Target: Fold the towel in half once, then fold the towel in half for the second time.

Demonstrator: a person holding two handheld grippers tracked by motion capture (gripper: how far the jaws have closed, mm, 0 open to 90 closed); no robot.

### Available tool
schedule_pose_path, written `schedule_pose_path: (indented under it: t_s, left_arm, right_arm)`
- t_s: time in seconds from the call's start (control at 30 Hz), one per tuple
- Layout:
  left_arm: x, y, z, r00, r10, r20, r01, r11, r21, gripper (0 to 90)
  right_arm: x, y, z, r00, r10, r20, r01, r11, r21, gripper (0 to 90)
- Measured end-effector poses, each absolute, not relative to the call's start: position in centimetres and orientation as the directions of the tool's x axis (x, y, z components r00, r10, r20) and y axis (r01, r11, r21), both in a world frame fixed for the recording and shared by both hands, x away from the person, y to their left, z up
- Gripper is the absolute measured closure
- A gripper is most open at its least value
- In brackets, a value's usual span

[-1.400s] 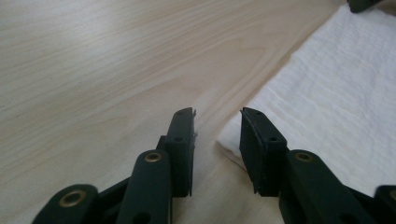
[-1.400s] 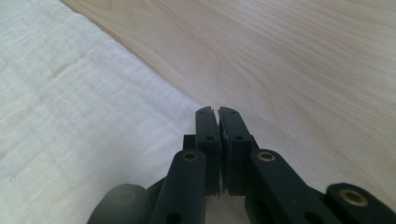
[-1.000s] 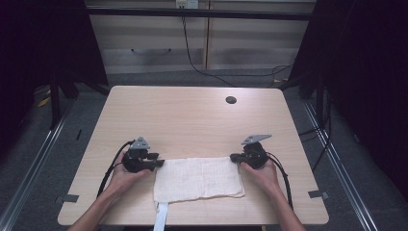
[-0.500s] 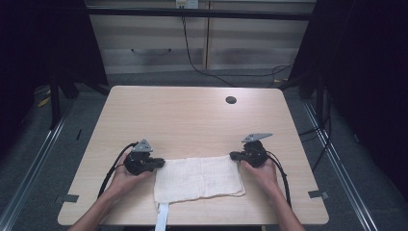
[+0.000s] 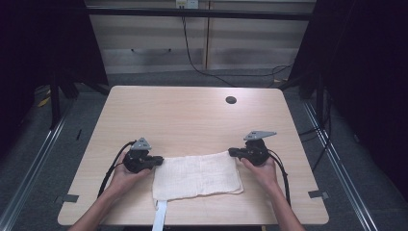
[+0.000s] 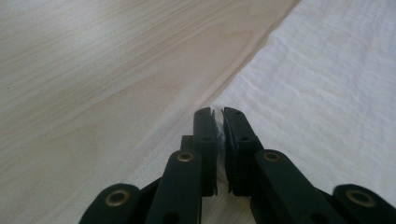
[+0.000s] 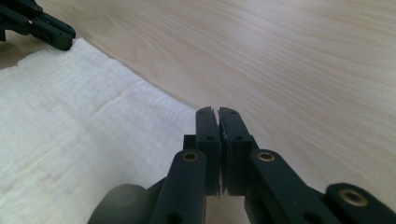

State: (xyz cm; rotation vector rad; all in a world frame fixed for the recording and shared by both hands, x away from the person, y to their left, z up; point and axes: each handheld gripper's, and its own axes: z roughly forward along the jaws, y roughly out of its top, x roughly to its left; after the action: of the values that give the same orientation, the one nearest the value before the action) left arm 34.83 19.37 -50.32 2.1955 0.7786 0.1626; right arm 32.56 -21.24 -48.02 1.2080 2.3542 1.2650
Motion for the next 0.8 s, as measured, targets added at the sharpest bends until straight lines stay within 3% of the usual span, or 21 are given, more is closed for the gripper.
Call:
schedule_pose_path:
  t_s: [0.6, 0.8]
  left_arm:
    - [34.6, 19.2, -50.2, 0.797, 0.593, -0.112, 0.478, -0.508, 0.716, 84.3]
    - [34.3, 18.9, -50.1, 0.797, 0.601, -0.060, 0.456, -0.533, 0.712, 84.5]
  right_arm:
    - [30.7, -20.2, -45.2, -0.719, 0.669, 0.189, 0.477, 0.277, 0.834, 87.8]
    - [29.0, -19.5, -44.3, -0.735, 0.656, 0.171, 0.448, 0.280, 0.849, 87.8]
